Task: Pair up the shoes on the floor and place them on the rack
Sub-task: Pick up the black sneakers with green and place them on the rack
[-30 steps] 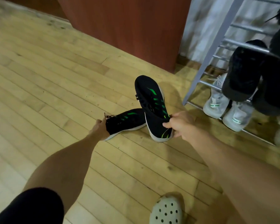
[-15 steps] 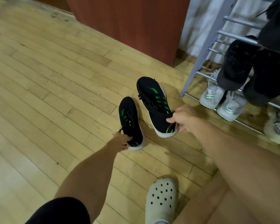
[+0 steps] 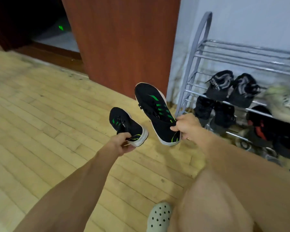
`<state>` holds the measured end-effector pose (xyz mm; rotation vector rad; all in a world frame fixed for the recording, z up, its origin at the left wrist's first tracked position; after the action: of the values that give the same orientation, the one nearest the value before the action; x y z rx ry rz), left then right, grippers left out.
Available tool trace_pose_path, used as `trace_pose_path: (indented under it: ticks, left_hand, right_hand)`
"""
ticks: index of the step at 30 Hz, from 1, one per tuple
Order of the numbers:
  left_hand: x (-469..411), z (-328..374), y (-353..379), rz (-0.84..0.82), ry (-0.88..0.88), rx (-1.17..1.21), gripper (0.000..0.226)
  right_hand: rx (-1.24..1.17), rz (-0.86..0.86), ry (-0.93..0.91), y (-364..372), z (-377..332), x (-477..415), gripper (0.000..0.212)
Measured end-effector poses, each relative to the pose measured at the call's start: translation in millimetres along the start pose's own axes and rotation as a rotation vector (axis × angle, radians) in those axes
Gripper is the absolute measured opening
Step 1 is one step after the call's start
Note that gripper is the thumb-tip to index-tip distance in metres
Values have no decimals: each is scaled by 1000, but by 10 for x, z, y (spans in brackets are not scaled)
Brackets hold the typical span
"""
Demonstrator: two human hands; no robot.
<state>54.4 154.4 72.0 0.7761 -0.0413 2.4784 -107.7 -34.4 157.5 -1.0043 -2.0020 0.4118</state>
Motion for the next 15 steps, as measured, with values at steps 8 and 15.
trace_pose_path:
  ticks: [8,15]
  left_hand:
    - [742,1393,734,-112,373,-173,13]
    - [1033,2323,1984,-220,621,-234,21]
  right_hand:
    - [-313,224,-116,-1432,-150,676,44]
    - [-618,242,-71,-2541,-60,622,14]
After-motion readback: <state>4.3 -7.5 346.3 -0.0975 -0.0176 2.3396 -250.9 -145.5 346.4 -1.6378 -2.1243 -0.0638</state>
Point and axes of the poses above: each hand's wrist, its own x-axis away from the middle knuckle, its own y-axis out of the palm, z = x × y, the point moved 6 cm from there along -x, towards the middle knuckle, and after that the axes turned 12 degrees about y, right-handed, at the moved point
